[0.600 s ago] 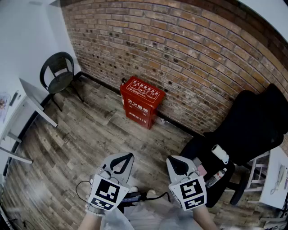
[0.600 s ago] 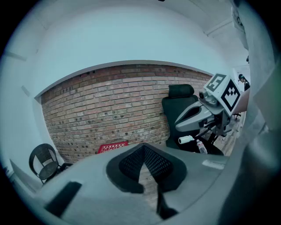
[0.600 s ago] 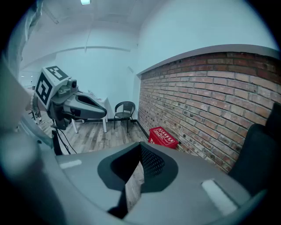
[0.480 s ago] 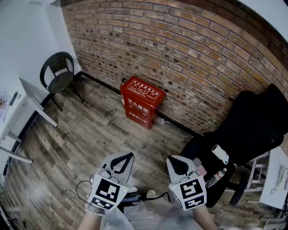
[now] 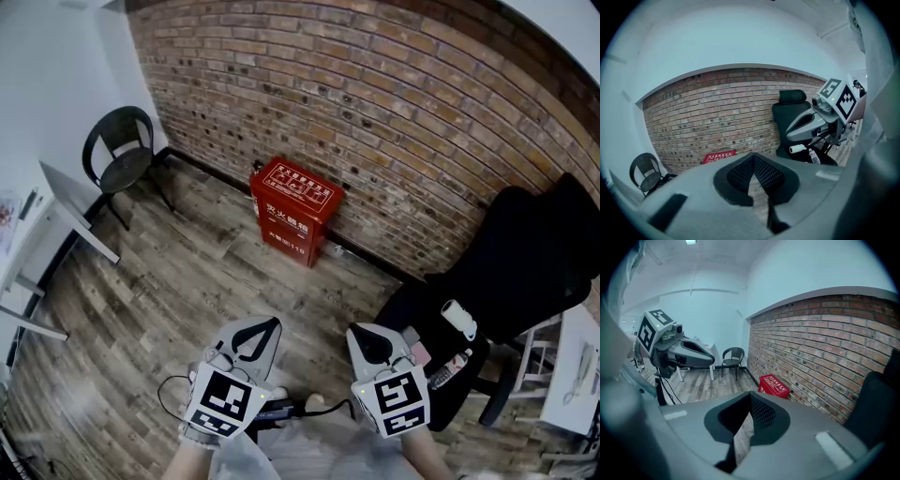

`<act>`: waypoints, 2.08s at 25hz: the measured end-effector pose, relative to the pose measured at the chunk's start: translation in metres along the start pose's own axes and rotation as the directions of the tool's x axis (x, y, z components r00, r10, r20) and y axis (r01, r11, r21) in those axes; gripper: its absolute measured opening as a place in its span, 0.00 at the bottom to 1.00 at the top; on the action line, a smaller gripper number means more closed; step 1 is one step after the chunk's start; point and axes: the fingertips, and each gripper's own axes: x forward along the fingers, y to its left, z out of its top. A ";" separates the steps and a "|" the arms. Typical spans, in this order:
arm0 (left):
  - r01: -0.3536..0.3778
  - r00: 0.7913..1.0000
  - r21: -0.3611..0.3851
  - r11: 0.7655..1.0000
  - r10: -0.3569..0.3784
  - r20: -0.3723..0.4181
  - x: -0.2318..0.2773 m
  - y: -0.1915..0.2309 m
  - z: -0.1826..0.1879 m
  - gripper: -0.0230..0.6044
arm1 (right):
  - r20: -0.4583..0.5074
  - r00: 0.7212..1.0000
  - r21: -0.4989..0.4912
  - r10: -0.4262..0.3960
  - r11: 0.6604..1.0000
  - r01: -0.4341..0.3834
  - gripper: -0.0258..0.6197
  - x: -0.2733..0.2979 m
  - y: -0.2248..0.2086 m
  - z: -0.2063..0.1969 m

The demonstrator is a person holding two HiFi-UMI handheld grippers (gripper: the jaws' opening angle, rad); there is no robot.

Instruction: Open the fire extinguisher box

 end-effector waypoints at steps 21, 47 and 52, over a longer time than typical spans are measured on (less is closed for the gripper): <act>0.007 1.000 0.000 1.000 -0.007 0.003 0.005 0.007 -0.001 0.02 | -0.001 1.000 0.019 -0.009 1.000 0.009 0.05 0.008 -0.002 0.002; 0.049 0.996 0.059 0.997 -0.054 0.072 -0.011 0.053 0.001 0.02 | 0.039 0.992 0.005 -0.118 0.993 0.118 0.05 0.029 0.019 0.039; 0.056 0.995 0.067 0.996 -0.061 0.084 -0.020 0.059 -0.003 0.02 | 0.041 0.989 0.003 -0.140 0.990 0.140 0.05 0.029 0.027 0.042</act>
